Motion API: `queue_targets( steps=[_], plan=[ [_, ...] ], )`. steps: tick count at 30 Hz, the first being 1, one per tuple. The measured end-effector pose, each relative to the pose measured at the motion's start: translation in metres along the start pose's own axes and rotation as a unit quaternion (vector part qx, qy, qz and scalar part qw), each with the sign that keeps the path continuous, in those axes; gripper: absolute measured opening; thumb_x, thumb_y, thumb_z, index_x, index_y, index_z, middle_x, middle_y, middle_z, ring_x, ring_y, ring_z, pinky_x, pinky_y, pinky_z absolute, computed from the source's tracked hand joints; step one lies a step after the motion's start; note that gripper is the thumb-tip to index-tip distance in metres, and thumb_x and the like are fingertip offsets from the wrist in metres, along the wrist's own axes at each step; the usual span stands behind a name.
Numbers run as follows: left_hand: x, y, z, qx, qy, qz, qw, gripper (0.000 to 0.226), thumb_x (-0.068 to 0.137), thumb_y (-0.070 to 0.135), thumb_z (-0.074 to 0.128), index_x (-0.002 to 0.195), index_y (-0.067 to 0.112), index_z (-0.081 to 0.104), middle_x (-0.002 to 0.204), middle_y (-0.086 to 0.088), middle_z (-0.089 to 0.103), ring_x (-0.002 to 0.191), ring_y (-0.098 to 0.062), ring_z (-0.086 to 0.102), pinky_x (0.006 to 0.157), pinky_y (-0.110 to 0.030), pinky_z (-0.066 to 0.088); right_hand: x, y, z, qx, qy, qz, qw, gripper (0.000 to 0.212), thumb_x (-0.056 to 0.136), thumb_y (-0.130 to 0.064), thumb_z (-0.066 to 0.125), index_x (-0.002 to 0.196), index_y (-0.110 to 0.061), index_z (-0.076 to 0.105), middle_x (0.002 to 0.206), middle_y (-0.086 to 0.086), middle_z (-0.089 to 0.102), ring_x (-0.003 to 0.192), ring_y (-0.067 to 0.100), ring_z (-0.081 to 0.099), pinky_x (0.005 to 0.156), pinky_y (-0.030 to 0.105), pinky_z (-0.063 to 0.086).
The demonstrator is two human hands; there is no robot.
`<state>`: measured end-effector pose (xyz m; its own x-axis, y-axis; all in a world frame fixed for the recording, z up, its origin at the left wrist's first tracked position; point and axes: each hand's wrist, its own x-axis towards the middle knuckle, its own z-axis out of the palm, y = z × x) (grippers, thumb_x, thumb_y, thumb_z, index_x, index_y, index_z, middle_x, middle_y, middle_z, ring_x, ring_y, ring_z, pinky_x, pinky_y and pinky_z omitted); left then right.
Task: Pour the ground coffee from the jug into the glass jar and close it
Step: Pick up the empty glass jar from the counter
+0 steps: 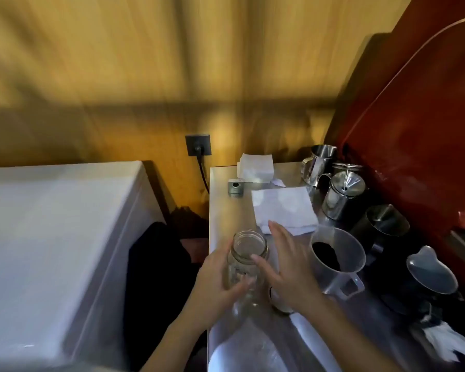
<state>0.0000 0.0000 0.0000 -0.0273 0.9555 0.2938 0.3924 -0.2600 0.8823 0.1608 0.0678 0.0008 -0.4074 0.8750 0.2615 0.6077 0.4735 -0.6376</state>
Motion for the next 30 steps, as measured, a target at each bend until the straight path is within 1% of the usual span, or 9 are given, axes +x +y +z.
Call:
queue_targets(
  steps=[3, 5, 9, 12, 17, 20, 22, 25, 30],
  plan=[
    [-0.002, -0.010, 0.008, 0.013, 0.006, -0.072, 0.997, 0.098, 0.068, 0.053, 0.076, 0.139, 0.050, 0.008, 0.136, 0.032, 0.037, 0.124, 0.020, 0.034, 0.096, -0.004, 0.032, 0.000, 0.005, 0.007, -0.001, -0.018, -0.004, 1.000, 0.076, 0.081, -0.064, 0.039, 0.142, -0.026, 0.017, 0.148, -0.003, 0.032, 0.134, 0.013, 0.028, 0.107, 0.034, 0.023],
    [-0.004, -0.017, 0.013, 0.026, 0.016, -0.107, 0.994, 0.106, 0.063, 0.051, 0.078, 0.136, 0.050, 0.001, 0.134, 0.035, 0.026, 0.118, 0.032, 0.027, 0.090, 0.005, 0.026, -0.001, 0.007, 0.011, 0.022, -0.026, -0.006, 0.999, 0.076, 0.079, -0.065, 0.039, 0.142, -0.029, 0.017, 0.145, -0.007, 0.037, 0.128, 0.005, 0.029, 0.104, 0.029, 0.022],
    [-0.002, -0.023, 0.016, 0.042, 0.019, -0.104, 0.993, 0.090, 0.066, 0.039, 0.081, 0.139, 0.042, 0.028, 0.131, 0.020, 0.049, 0.122, 0.009, 0.045, 0.098, -0.012, 0.038, -0.002, 0.007, 0.013, 0.040, -0.031, 0.005, 0.999, 0.073, 0.081, -0.059, 0.046, 0.142, -0.030, 0.017, 0.138, -0.012, 0.043, 0.120, 0.001, 0.031, 0.097, 0.023, 0.020],
    [-0.002, -0.025, 0.016, 0.043, 0.037, -0.099, 0.994, 0.080, 0.067, 0.022, 0.081, 0.123, 0.058, 0.036, 0.122, 0.027, 0.054, 0.115, 0.015, 0.047, 0.088, 0.000, 0.034, -0.002, 0.007, 0.015, 0.058, -0.037, 0.004, 0.998, 0.068, 0.084, -0.053, 0.051, 0.141, -0.031, 0.021, 0.132, -0.017, 0.042, 0.118, -0.001, 0.033, 0.095, 0.020, 0.021],
    [0.008, -0.026, 0.003, -0.010, -0.029, -0.106, 0.994, 0.079, 0.070, 0.005, 0.080, 0.123, 0.046, 0.040, 0.117, 0.048, 0.051, 0.112, 0.023, 0.045, 0.084, 0.005, 0.032, -0.006, 0.005, 0.012, 0.099, -0.014, 0.011, 0.995, 0.053, 0.082, -0.046, 0.055, 0.129, -0.029, 0.040, 0.123, -0.012, 0.052, 0.114, 0.003, 0.044, 0.097, 0.028, 0.036],
    [0.016, -0.030, -0.008, -0.021, -0.082, -0.143, 0.986, 0.081, 0.073, -0.003, 0.077, 0.131, 0.040, 0.039, 0.122, 0.035, 0.054, 0.113, 0.027, 0.041, 0.082, 0.006, 0.032, -0.011, 0.009, 0.013, 0.092, 0.000, 0.019, 0.996, 0.047, 0.081, -0.037, 0.062, 0.124, -0.028, 0.045, 0.116, -0.011, 0.051, 0.109, 0.005, 0.046, 0.094, 0.028, 0.039],
    [0.021, -0.033, -0.015, -0.026, -0.118, -0.159, 0.980, 0.080, 0.075, -0.007, 0.074, 0.137, 0.031, 0.039, 0.133, 0.021, 0.050, 0.121, 0.018, 0.041, 0.087, 0.002, 0.033, -0.013, 0.011, 0.013, 0.095, 0.003, 0.040, 0.995, 0.046, 0.079, -0.033, 0.067, 0.120, -0.028, 0.048, 0.110, -0.010, 0.050, 0.103, 0.005, 0.047, 0.088, 0.027, 0.042],
    [0.031, -0.033, -0.024, -0.012, -0.161, -0.160, 0.974, 0.080, 0.076, -0.009, 0.072, 0.136, 0.032, 0.040, 0.141, 0.008, 0.049, 0.134, -0.005, 0.039, 0.103, -0.013, 0.034, -0.013, 0.013, 0.012, 0.119, -0.008, 0.056, 0.991, 0.053, 0.073, -0.035, 0.070, 0.120, -0.030, 0.047, 0.112, -0.011, 0.051, 0.104, 0.001, 0.048, 0.084, 0.025, 0.046],
    [0.045, -0.026, -0.033, -0.037, -0.238, -0.157, 0.958, 0.077, 0.076, -0.023, 0.061, 0.141, 0.013, 0.041, 0.146, -0.004, 0.046, 0.138, -0.013, 0.037, 0.114, -0.039, 0.031, -0.012, 0.010, 0.011, 0.158, -0.054, 0.054, 0.985, 0.064, 0.071, -0.044, 0.072, 0.126, -0.035, 0.042, 0.122, -0.017, 0.052, 0.112, -0.010, 0.044, 0.088, 0.005, 0.035]
  ],
)
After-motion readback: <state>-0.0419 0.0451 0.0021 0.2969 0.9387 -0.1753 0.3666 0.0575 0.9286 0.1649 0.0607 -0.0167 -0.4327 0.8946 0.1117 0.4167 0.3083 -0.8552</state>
